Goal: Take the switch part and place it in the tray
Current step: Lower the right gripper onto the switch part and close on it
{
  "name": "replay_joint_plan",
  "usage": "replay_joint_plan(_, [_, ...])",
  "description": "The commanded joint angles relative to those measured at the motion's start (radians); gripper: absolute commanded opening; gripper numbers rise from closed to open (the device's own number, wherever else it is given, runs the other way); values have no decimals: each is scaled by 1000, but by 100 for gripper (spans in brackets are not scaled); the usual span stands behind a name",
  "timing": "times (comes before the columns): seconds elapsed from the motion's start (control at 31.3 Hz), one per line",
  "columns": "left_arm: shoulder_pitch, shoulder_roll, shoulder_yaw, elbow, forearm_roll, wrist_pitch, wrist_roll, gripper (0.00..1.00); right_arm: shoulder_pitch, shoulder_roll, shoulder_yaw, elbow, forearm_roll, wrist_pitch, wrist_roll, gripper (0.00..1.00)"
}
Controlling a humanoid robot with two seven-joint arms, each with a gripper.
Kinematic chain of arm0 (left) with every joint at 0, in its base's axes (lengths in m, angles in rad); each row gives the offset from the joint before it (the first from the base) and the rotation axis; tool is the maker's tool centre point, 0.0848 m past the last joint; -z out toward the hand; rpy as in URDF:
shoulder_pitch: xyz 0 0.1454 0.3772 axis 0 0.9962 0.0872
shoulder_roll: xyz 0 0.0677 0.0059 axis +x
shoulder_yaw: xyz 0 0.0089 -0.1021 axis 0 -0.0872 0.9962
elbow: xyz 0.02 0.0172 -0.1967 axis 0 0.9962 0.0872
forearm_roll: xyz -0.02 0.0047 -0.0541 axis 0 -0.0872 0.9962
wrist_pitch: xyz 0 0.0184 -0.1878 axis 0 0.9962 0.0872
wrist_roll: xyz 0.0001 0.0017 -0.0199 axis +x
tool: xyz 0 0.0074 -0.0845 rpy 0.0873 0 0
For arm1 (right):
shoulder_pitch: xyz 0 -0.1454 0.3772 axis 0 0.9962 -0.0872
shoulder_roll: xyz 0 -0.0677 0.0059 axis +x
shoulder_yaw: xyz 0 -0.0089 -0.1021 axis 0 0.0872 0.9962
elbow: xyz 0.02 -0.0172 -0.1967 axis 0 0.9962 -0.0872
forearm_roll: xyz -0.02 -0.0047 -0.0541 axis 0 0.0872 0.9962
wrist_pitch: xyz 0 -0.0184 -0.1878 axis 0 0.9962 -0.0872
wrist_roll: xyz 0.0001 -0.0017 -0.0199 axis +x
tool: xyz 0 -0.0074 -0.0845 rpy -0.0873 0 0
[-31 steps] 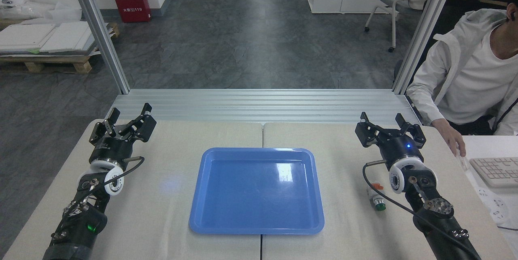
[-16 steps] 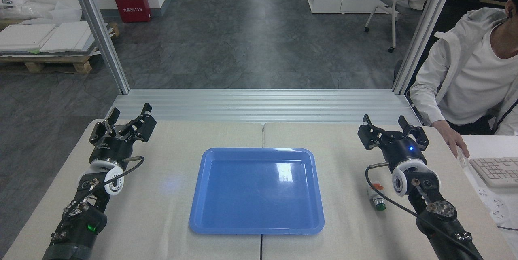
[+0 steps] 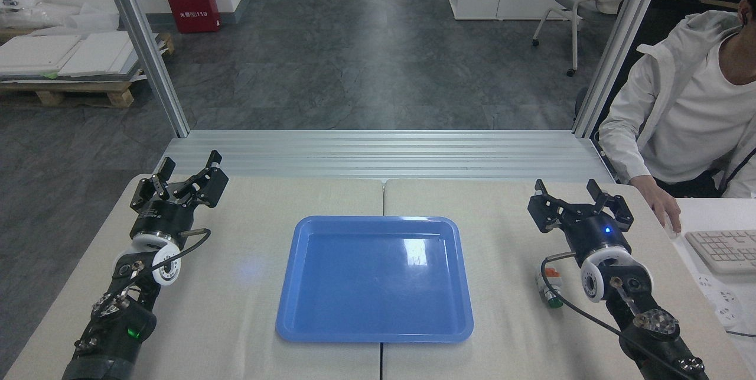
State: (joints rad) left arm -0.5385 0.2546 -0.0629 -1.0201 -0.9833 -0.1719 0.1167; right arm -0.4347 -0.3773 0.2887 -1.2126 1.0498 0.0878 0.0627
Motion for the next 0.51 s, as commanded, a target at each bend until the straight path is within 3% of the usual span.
replay_joint_plan(0.0, [0, 0, 0, 0, 0, 0, 0, 100, 92, -41, -2, -53, -1, -10, 0, 99])
replay_joint_plan(0.16, [0, 0, 0, 0, 0, 0, 0, 100, 177, -34, 1, -56, 1, -11, -1, 99])
replay_joint_plan(0.48, [0, 0, 0, 0, 0, 0, 0, 100, 241, 26, 1, -44, -1, -5, -3, 98])
